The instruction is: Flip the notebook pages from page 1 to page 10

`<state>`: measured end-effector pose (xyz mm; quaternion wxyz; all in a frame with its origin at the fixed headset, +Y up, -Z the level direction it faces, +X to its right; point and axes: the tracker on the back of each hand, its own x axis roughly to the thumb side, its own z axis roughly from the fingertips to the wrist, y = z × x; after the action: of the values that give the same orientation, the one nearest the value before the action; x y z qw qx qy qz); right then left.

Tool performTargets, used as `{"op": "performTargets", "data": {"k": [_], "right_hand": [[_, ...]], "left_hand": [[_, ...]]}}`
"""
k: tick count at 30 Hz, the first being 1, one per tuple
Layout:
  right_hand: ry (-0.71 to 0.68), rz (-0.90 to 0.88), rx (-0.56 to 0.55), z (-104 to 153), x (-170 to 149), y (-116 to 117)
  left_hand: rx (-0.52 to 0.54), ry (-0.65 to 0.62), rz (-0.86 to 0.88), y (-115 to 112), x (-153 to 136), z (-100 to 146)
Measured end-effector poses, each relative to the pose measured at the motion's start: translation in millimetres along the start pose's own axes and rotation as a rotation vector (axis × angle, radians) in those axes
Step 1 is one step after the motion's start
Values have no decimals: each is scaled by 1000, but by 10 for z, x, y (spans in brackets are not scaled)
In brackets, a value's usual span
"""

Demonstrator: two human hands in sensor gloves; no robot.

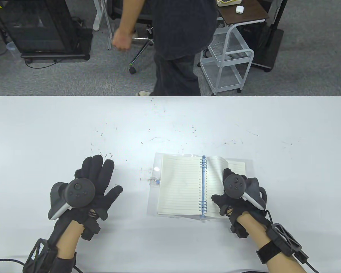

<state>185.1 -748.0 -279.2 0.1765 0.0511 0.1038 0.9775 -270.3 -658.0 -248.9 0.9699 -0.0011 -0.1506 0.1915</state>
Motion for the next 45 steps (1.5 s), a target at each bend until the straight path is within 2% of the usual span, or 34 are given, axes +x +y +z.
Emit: {"op": "performTargets", "data": {"k": [5, 11, 18, 24, 30, 37, 45], "right_hand": [[48, -213, -44, 52, -78, -195], [167, -490, -140, 136, -335, -426], [283, -770, -237, 208, -547, -496], [264, -904, -231, 127, -468, -515], [184, -838, -196, -10, -181, -561], [93, -693, -164, -213, 339, -591], [42, -502, -123, -444, 869, -419]], "left_hand": [[-3, 1, 1, -1, -2, 0], [-1, 0, 3, 1, -5, 1], [-4, 0, 2, 0, -6, 3], [-3, -3, 0, 8, -8, -3], [-11, 2, 0, 2, -11, -6], [-6, 0, 4, 12, -16, -5], [8, -6, 12, 41, -24, 3]]}}
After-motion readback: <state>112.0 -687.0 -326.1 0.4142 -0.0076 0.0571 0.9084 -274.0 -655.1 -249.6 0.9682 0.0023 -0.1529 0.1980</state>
